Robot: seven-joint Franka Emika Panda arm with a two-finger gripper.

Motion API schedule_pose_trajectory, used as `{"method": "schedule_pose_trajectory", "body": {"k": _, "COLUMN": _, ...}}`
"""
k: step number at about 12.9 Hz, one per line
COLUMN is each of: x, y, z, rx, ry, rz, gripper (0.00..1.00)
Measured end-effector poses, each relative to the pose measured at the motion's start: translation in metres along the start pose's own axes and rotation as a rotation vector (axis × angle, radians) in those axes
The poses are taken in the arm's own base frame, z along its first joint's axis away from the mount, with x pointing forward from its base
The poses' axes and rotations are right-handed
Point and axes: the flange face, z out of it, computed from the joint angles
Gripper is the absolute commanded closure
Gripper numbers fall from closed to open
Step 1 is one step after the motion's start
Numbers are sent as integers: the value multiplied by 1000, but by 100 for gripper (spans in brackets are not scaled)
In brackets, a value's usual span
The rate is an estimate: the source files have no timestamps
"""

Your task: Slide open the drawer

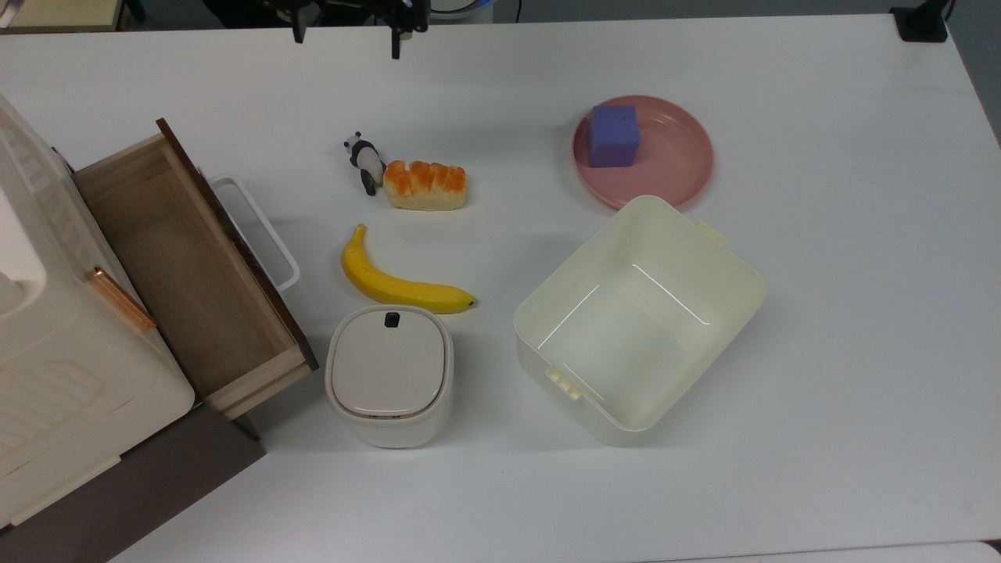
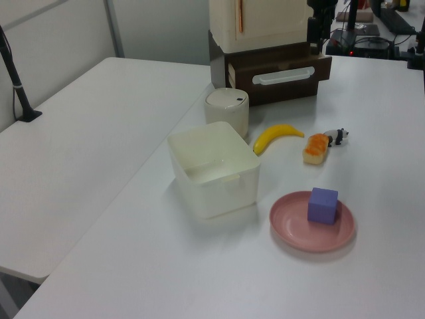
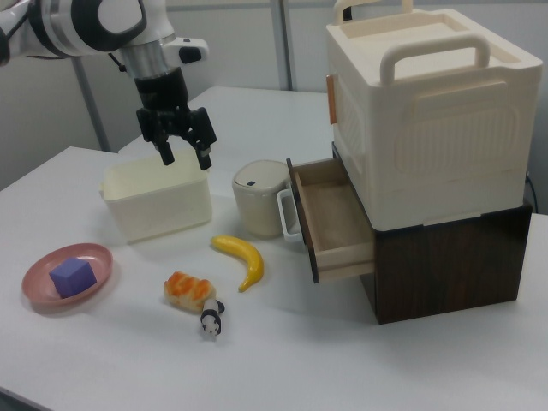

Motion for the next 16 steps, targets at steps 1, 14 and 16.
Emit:
{"method": "schedule_pose_trajectory", "body": {"k": 1, "x": 1, "y": 4, "z": 0, "rx": 0, "ry": 8, "rz": 6, "gripper": 0}}
{"method": "schedule_pose_trajectory", "body": {"k": 14, "x": 2, "y": 20, "z": -8, "rx": 25, "ry": 25, "rz": 55, "gripper": 0}}
{"method": "schedule_pose_trajectory", "body": {"k": 16, "x": 2, "y": 22, "z": -8, "rx": 25, "ry": 25, "rz": 64, "gripper": 0}}
